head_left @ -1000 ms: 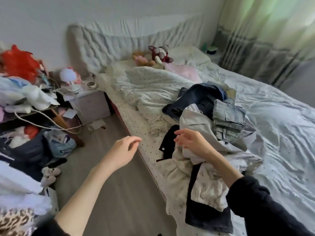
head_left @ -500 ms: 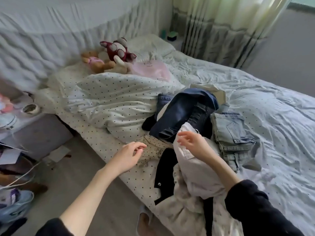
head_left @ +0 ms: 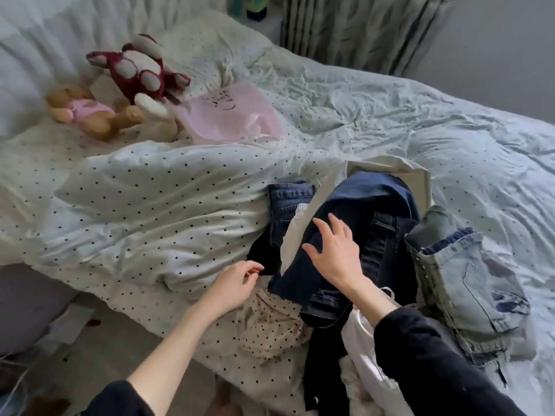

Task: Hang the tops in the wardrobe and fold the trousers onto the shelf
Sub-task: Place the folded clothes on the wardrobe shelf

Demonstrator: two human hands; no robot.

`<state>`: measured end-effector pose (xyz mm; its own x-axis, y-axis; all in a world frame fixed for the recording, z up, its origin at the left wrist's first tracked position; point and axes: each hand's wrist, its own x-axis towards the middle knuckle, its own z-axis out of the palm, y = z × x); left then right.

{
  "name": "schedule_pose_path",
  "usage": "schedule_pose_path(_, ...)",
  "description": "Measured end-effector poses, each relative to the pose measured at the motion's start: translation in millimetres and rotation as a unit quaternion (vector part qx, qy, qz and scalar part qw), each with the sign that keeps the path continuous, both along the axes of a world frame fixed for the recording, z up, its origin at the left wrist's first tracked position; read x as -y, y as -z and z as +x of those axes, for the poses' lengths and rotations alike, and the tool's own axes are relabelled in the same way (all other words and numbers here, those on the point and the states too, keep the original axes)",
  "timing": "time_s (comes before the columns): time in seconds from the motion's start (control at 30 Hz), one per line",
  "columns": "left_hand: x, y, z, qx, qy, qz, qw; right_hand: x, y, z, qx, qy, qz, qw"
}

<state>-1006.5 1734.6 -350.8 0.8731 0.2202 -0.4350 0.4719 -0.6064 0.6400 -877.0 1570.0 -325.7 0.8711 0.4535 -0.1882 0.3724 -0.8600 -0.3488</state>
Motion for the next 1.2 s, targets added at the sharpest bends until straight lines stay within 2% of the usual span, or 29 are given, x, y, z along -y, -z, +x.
schedule_pose_path(0.17,-17,39,95,0.013,-0.005,-0.049,0.999,-16,29,18,0.039,0.031,-0.072,0.996)
schedule_pose_path(0.27,-7,62,142,-0.067,-0.012,-0.155,0.986,-20,42,20,0.06,0.045,-0.069,0.995)
schedule_pose_path(0.33,-1,74,158,-0.091,-0.028,-0.17,0.981,-20,47,20,0.065,0.06,-0.073,0.993)
schedule_pose_path(0.43,-5,73,160,-0.025,-0.088,-0.11,0.99,-16,43,23,0.076,0.06,-0.088,0.991)
schedule_pose_path(0.6,-38,35,166,0.092,-0.089,-0.114,0.985,-13,30,32,0.074,0.08,-0.131,0.985)
schedule_pose_path(0.7,-85,-8,184,0.168,-0.175,-0.123,0.962,-12,18,37,0.002,0.089,-0.147,0.985)
schedule_pose_path(0.8,-145,-56,201,0.228,-0.263,-0.112,0.931,-22,5,41,-0.026,0.091,-0.167,0.981)
schedule_pose_path(0.87,-172,-83,203,0.239,-0.25,-0.098,0.933,-39,-8,47,-0.007,0.105,-0.161,0.981)
schedule_pose_path(0.97,-173,-92,188,0.191,-0.18,-0.053,0.963,-71,-26,60,0.027,0.117,-0.125,0.985)
schedule_pose_path(1.1,-152,-83,157,0.149,-0.102,-0.058,0.982,-99,-36,67,0.052,0.077,-0.147,0.985)
schedule_pose_path(1.2,-153,-84,154,0.16,-0.064,-0.079,0.982,-128,-43,63,0.047,-0.017,-0.063,0.997)
